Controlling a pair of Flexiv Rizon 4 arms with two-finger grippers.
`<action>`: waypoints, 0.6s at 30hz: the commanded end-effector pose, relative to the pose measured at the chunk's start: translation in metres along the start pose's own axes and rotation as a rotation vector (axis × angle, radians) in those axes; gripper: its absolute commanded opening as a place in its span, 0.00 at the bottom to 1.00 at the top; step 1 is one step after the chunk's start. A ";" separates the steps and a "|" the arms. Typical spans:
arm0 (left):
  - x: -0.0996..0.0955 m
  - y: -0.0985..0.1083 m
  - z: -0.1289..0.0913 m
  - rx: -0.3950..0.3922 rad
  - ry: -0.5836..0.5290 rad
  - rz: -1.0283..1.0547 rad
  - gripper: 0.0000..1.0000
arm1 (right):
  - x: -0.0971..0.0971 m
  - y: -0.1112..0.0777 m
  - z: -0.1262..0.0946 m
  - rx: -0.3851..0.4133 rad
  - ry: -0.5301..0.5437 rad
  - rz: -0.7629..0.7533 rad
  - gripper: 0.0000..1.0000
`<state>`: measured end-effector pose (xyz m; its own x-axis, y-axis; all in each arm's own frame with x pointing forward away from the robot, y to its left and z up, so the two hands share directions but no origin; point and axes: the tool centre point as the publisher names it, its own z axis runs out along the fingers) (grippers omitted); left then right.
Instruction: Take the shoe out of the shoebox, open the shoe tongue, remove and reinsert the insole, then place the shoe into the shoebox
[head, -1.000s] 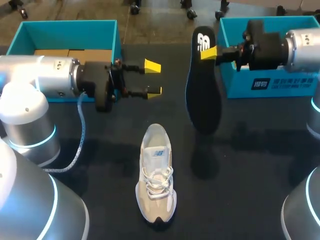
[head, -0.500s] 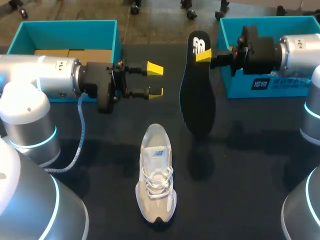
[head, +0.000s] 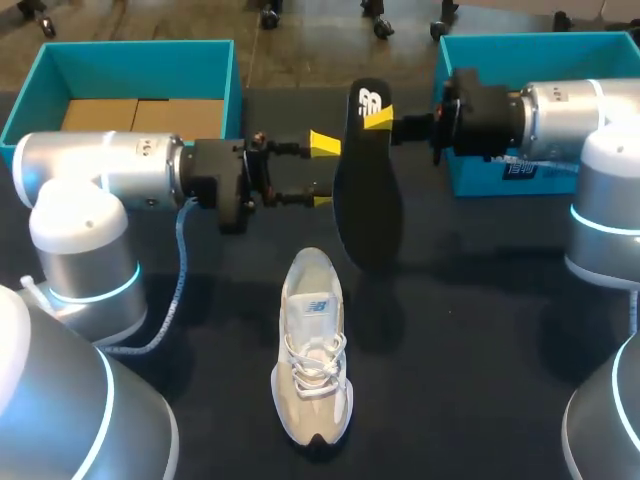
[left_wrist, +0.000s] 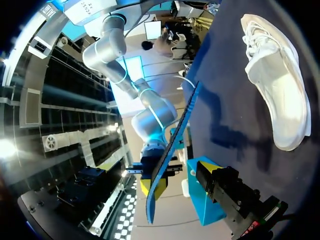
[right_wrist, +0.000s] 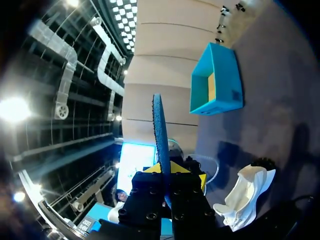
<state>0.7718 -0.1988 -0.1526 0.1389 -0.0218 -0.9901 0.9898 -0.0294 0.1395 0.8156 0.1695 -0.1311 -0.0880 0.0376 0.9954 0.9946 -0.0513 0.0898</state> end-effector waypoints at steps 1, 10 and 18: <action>0.005 0.006 0.004 -0.001 -0.008 0.002 1.00 | -0.007 0.015 0.011 0.029 -0.004 0.014 0.00; 0.009 0.016 0.011 -0.009 -0.012 -0.007 0.87 | -0.013 0.020 0.015 0.032 0.002 0.045 0.00; 0.016 0.022 0.015 -0.023 0.005 -0.022 0.48 | -0.015 0.021 0.015 0.021 -0.002 0.064 0.00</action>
<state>0.7928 -0.2098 -0.1632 0.1169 -0.0167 -0.9930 0.9931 -0.0081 0.1171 0.8389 0.1810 -0.1448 -0.0248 0.0348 0.9991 0.9992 -0.0314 0.0259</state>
